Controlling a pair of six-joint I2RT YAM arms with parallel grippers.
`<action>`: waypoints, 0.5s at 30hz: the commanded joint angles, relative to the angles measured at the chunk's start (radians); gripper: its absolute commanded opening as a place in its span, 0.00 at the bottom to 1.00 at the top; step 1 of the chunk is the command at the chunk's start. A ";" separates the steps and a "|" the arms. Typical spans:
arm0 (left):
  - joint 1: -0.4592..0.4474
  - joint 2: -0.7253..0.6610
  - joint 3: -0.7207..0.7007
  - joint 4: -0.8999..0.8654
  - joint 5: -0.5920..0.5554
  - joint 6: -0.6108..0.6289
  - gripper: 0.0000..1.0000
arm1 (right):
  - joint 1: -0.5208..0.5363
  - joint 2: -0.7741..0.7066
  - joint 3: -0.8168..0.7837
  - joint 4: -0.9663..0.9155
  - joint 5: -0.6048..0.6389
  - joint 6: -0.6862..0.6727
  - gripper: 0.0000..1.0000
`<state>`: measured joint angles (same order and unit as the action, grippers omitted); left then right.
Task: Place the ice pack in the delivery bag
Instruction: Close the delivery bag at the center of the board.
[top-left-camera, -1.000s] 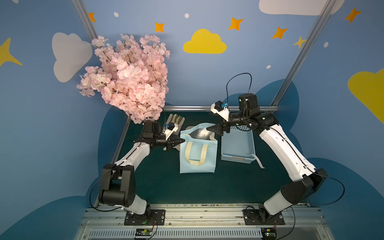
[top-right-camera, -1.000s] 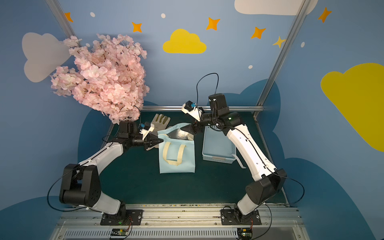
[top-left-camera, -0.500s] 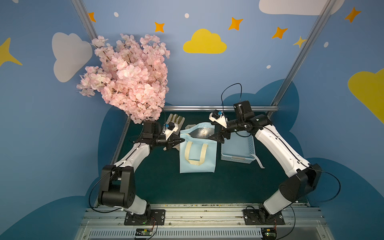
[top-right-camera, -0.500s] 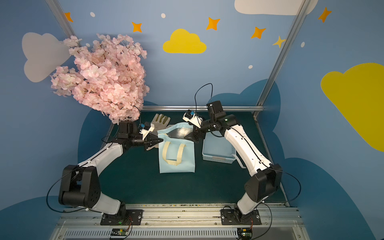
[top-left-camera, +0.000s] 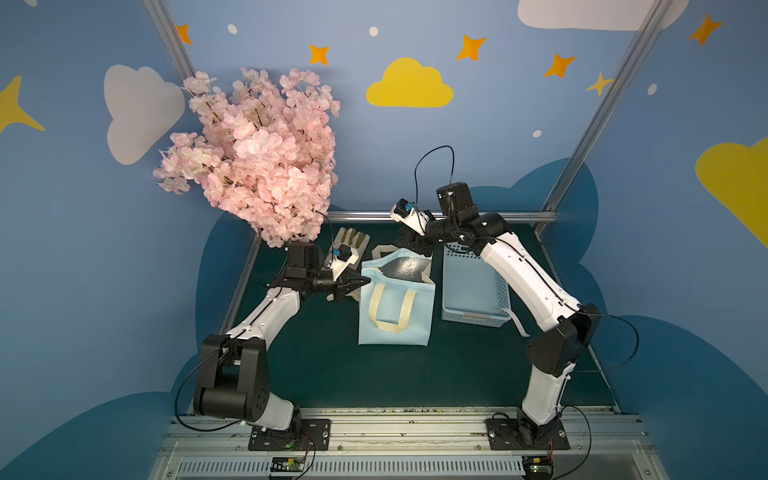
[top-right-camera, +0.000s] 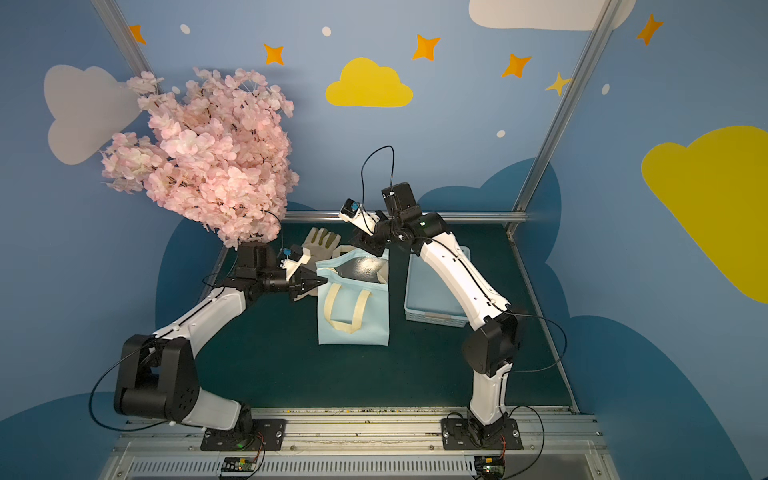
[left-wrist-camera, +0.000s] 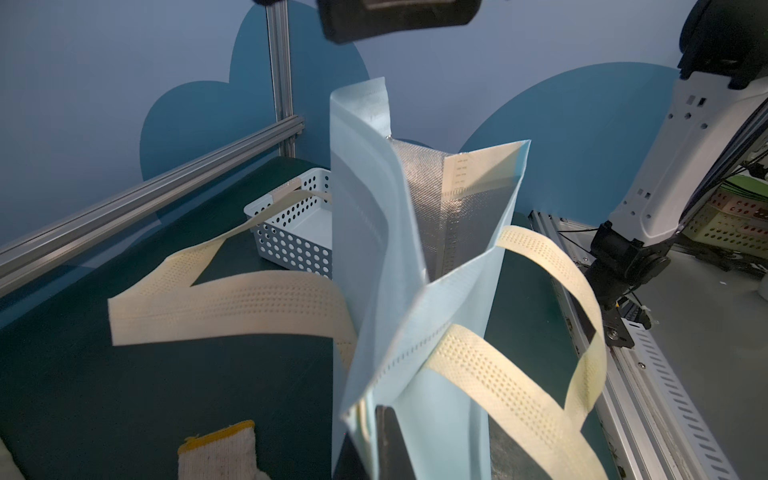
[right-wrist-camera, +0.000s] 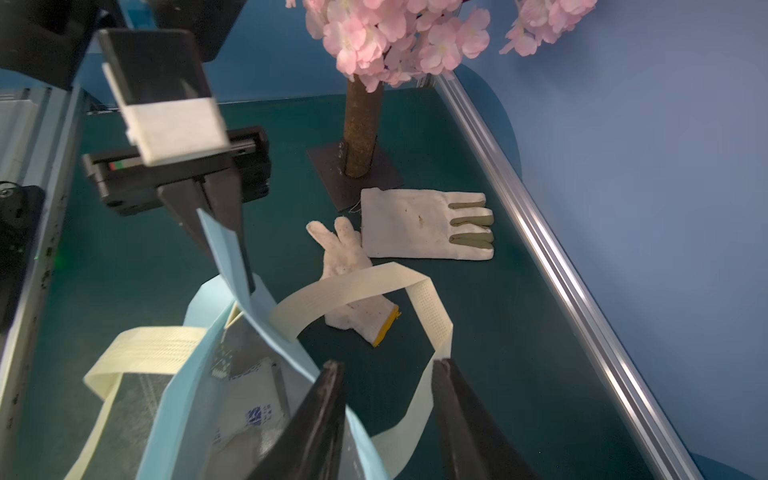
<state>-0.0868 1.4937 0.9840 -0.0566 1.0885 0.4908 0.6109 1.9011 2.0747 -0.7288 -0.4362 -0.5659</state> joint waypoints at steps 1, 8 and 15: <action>-0.002 -0.013 -0.010 0.019 -0.018 0.012 0.02 | 0.022 0.038 0.051 -0.024 0.057 -0.008 0.40; -0.010 -0.018 -0.015 0.046 -0.043 -0.003 0.03 | 0.048 0.015 -0.001 -0.092 -0.015 -0.056 0.47; -0.014 -0.020 -0.028 0.061 -0.078 -0.019 0.03 | 0.080 0.001 -0.007 -0.138 -0.034 -0.054 0.51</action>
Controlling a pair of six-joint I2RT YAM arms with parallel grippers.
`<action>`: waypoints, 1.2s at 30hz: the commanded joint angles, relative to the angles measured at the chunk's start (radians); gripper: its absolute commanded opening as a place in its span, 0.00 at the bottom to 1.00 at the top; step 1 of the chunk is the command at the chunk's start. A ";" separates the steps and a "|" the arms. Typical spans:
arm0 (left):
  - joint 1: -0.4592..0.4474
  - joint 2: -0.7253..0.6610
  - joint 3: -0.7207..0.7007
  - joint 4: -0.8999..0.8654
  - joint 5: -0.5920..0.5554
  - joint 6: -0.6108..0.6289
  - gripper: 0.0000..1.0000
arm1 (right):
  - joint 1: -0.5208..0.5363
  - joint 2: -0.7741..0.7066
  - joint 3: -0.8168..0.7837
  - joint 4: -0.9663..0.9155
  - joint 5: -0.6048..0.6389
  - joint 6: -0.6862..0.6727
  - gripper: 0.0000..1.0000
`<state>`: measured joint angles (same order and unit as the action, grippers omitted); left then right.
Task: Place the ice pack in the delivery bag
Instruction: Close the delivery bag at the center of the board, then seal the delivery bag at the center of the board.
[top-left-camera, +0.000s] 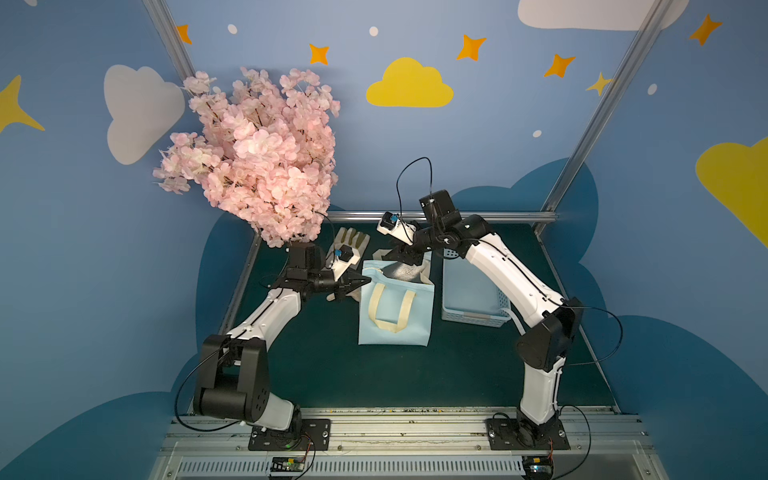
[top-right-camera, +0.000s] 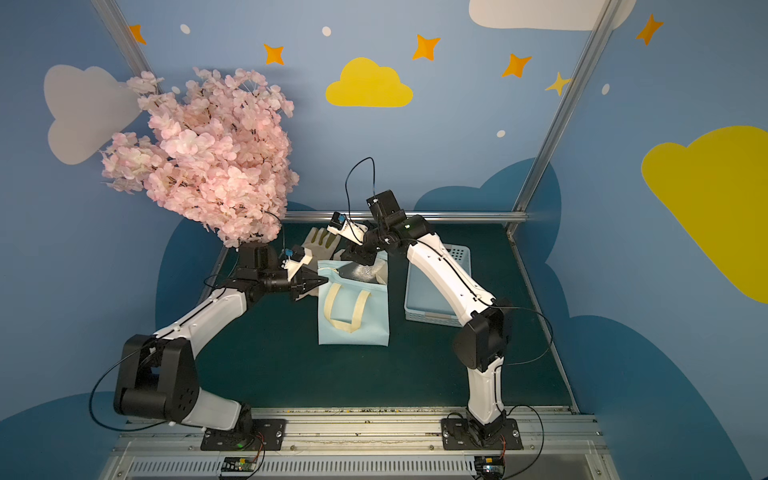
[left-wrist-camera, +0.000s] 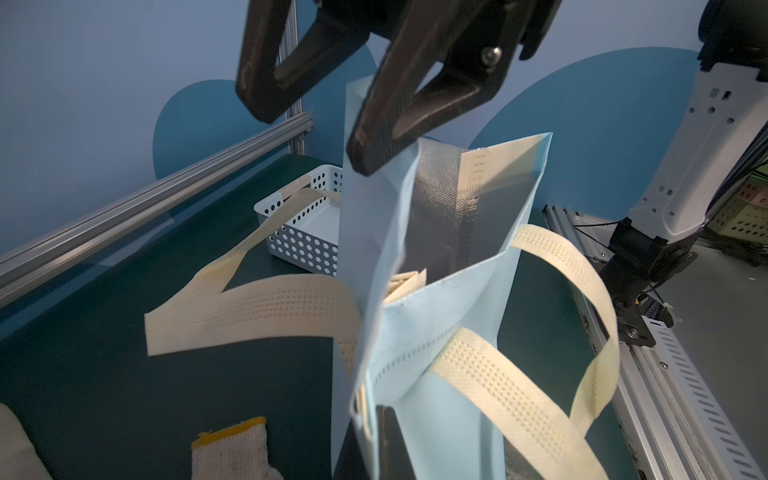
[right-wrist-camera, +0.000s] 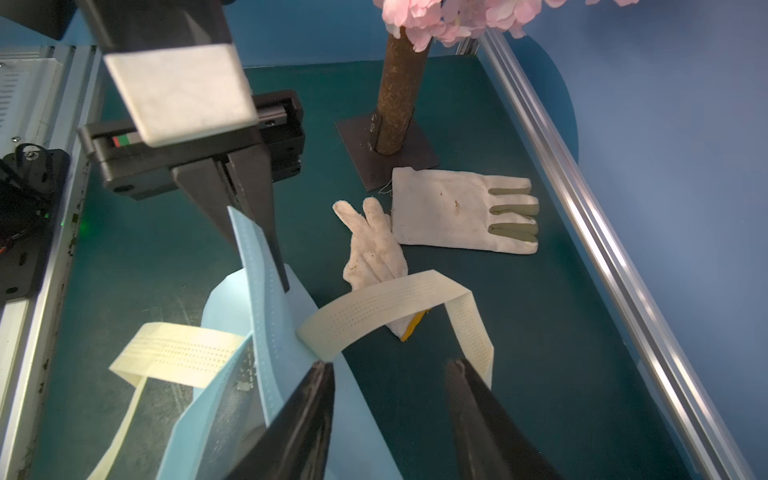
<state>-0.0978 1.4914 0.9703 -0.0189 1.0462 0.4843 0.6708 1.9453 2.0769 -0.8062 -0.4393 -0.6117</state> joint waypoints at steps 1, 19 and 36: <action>-0.003 -0.018 -0.020 0.032 -0.044 -0.019 0.02 | 0.024 -0.043 -0.012 -0.063 -0.031 -0.004 0.52; -0.063 -0.149 -0.187 0.191 -0.246 -0.036 0.02 | -0.107 -0.134 0.061 -0.109 -0.021 0.017 0.98; -0.076 -0.218 -0.251 0.240 -0.319 -0.086 0.03 | -0.171 -0.684 -0.773 0.213 -0.180 0.194 0.98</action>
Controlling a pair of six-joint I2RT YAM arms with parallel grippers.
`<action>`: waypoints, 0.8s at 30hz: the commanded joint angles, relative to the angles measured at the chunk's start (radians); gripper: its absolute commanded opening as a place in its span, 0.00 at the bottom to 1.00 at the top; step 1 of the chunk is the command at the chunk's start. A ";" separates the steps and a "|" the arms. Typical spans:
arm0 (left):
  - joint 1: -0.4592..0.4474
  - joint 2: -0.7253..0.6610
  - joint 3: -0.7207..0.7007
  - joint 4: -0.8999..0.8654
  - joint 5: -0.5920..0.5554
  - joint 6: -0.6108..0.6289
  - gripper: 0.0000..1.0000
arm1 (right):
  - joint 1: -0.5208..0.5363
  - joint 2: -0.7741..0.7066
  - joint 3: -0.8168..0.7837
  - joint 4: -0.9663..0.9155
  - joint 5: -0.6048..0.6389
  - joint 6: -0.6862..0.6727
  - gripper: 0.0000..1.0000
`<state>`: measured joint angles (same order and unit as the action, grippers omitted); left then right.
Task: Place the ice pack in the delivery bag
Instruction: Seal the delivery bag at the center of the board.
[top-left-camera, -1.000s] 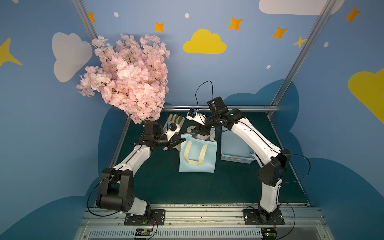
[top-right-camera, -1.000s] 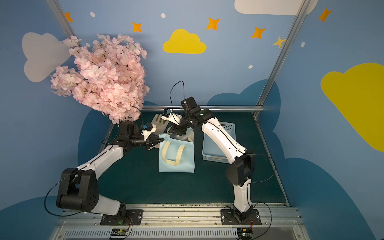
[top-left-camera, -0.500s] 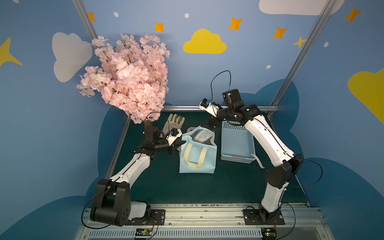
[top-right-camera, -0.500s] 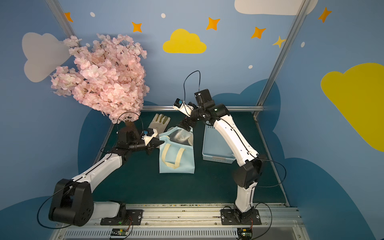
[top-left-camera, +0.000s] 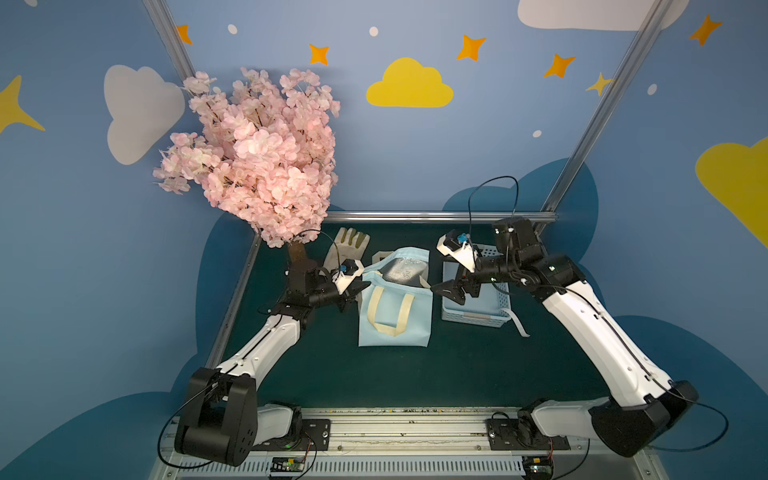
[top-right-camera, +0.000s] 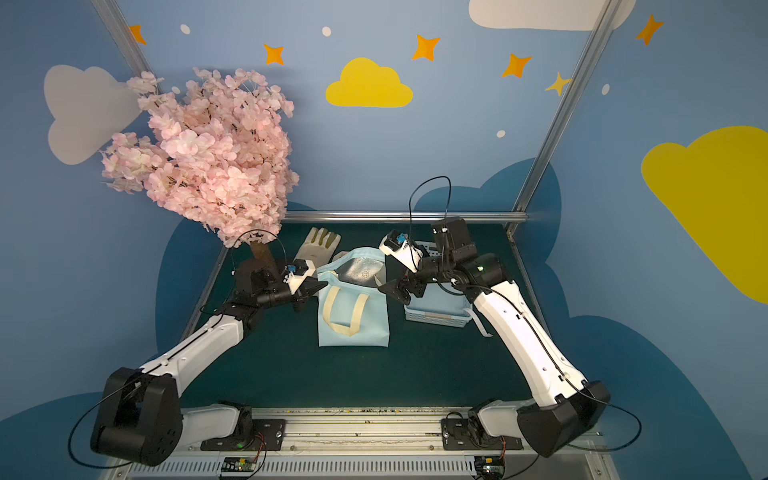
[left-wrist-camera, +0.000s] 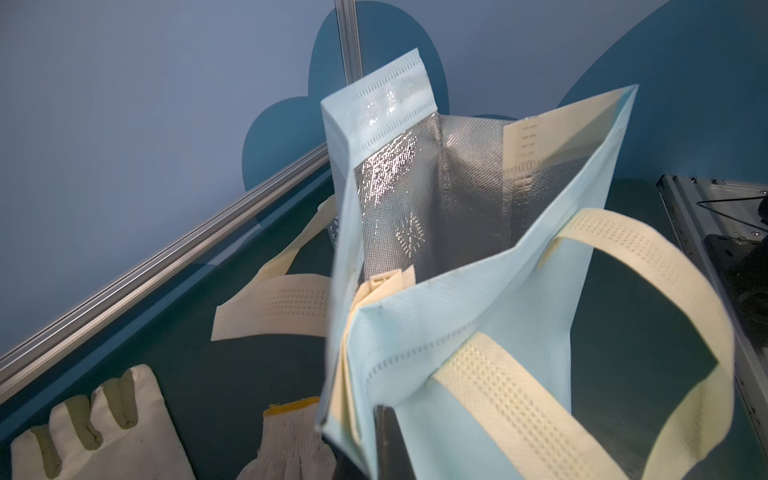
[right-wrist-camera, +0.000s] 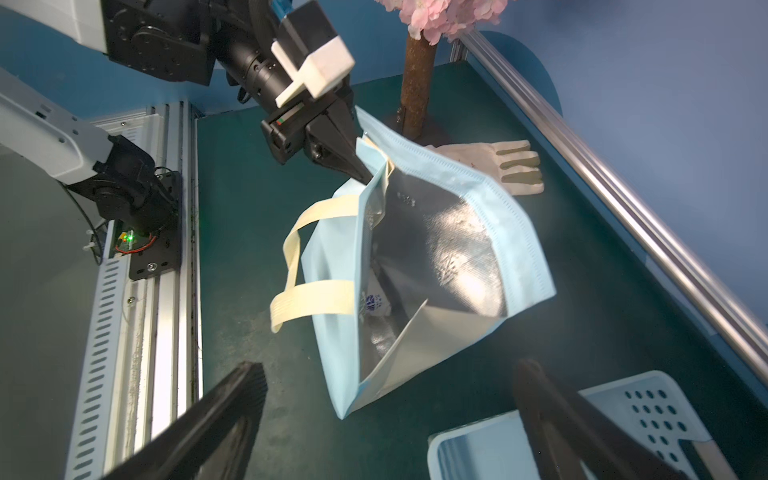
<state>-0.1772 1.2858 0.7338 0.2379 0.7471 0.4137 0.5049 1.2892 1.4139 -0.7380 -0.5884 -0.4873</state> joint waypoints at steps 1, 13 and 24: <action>0.002 -0.013 -0.014 -0.019 -0.020 -0.016 0.03 | -0.006 -0.037 -0.156 0.184 -0.028 0.082 0.98; 0.004 -0.015 -0.004 -0.054 0.018 0.008 0.03 | -0.085 0.116 -0.283 0.518 -0.106 0.058 0.98; 0.026 -0.008 0.004 -0.084 0.107 -0.005 0.03 | -0.104 0.333 -0.124 0.447 -0.477 -0.097 0.74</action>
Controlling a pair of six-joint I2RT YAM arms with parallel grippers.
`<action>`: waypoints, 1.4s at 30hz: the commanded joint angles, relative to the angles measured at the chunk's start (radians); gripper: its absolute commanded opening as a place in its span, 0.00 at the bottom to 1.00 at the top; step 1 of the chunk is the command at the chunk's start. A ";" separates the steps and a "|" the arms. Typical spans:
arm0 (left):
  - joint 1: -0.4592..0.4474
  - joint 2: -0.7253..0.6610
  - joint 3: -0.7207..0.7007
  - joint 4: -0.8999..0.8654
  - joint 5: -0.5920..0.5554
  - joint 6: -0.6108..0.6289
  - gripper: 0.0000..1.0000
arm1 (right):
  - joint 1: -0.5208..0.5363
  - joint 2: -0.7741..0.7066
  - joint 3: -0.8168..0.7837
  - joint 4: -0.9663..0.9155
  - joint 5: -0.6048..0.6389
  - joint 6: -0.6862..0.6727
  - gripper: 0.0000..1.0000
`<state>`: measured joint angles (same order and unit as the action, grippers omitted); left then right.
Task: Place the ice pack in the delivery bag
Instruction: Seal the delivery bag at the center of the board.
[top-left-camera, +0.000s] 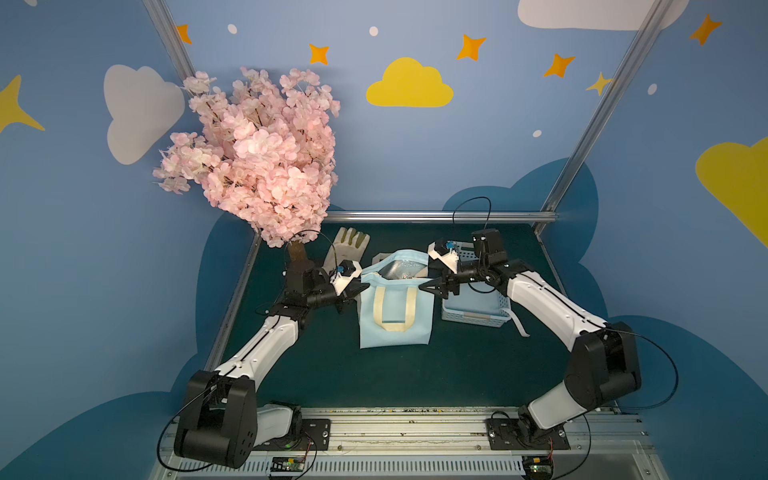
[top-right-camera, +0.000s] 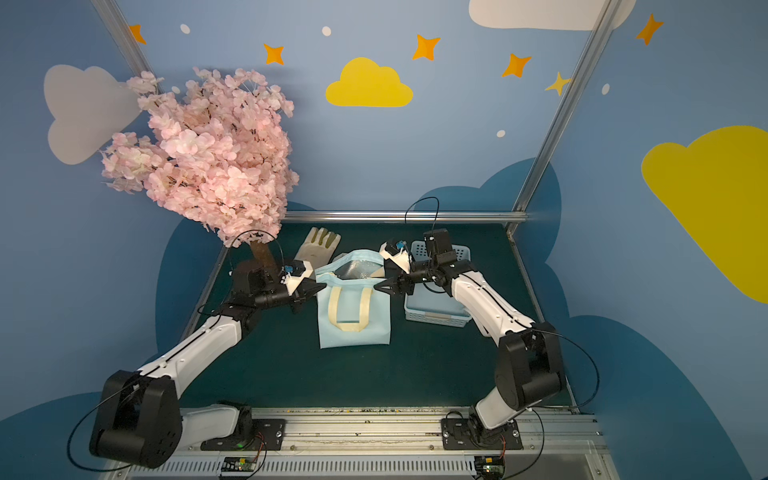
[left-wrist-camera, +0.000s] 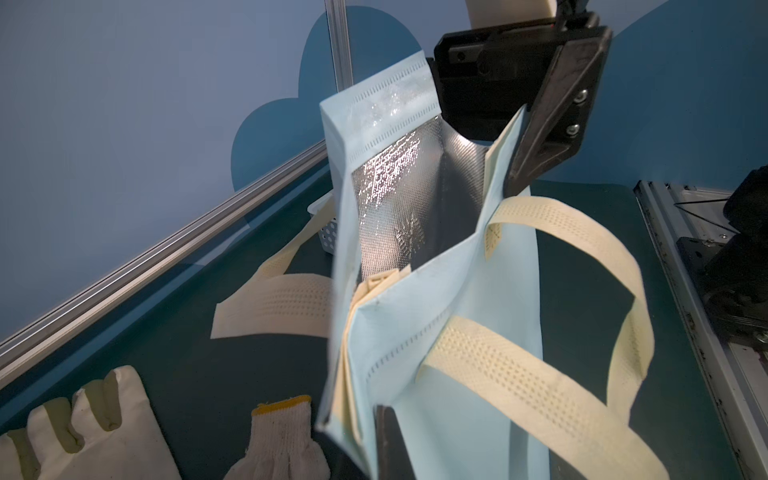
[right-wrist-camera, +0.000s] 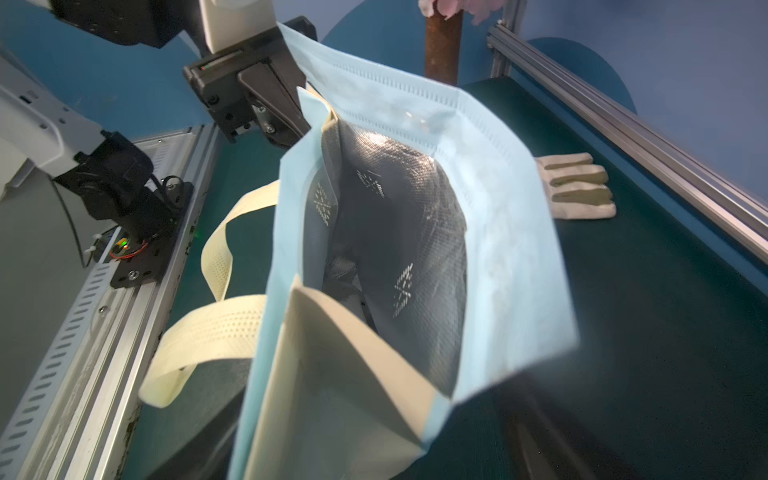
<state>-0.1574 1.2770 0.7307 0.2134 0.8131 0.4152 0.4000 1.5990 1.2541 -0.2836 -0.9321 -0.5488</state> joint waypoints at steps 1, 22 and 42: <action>0.011 0.000 0.005 -0.059 0.052 -0.012 0.03 | 0.004 0.032 0.042 -0.011 -0.143 -0.041 0.71; 0.101 0.049 0.052 -0.144 0.299 -0.029 0.45 | -0.002 0.010 0.033 -0.169 -0.099 -0.191 0.00; -0.005 0.284 0.224 -0.091 0.390 -0.011 0.38 | 0.018 0.029 0.071 -0.154 -0.064 -0.169 0.00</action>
<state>-0.1570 1.5509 0.9405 0.0807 1.1805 0.4198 0.4088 1.6382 1.3029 -0.4179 -1.0111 -0.7334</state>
